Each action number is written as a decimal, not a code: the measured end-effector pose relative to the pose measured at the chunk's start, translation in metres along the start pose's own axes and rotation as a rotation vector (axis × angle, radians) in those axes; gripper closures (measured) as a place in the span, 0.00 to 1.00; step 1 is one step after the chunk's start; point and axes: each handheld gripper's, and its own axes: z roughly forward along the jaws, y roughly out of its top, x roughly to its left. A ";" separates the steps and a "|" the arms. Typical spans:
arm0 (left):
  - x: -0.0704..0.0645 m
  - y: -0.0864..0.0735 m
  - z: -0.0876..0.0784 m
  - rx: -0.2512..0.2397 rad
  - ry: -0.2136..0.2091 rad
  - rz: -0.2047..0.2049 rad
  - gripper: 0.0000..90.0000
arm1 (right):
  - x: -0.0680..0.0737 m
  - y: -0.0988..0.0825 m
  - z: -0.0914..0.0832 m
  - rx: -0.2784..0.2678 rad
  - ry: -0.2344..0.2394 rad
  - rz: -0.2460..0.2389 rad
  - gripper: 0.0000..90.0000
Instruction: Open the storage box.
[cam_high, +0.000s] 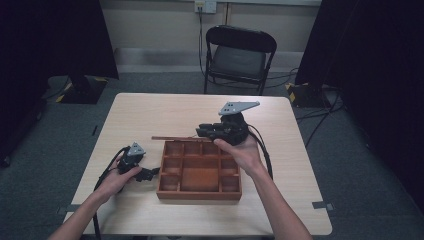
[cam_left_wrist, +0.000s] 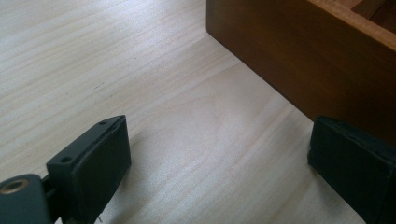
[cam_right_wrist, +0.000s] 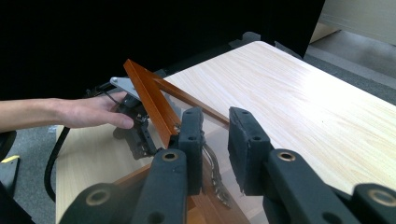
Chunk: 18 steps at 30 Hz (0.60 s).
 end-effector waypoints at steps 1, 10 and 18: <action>0.000 0.000 0.000 0.000 0.000 0.001 0.06 | -0.001 0.001 0.000 0.000 -0.001 0.004 0.84; 0.000 0.000 0.000 0.001 0.000 0.003 0.06 | -0.003 0.005 0.001 0.011 -0.005 0.010 0.83; 0.000 0.000 0.000 0.001 0.000 0.003 0.06 | -0.005 0.008 0.002 0.013 -0.010 0.016 0.82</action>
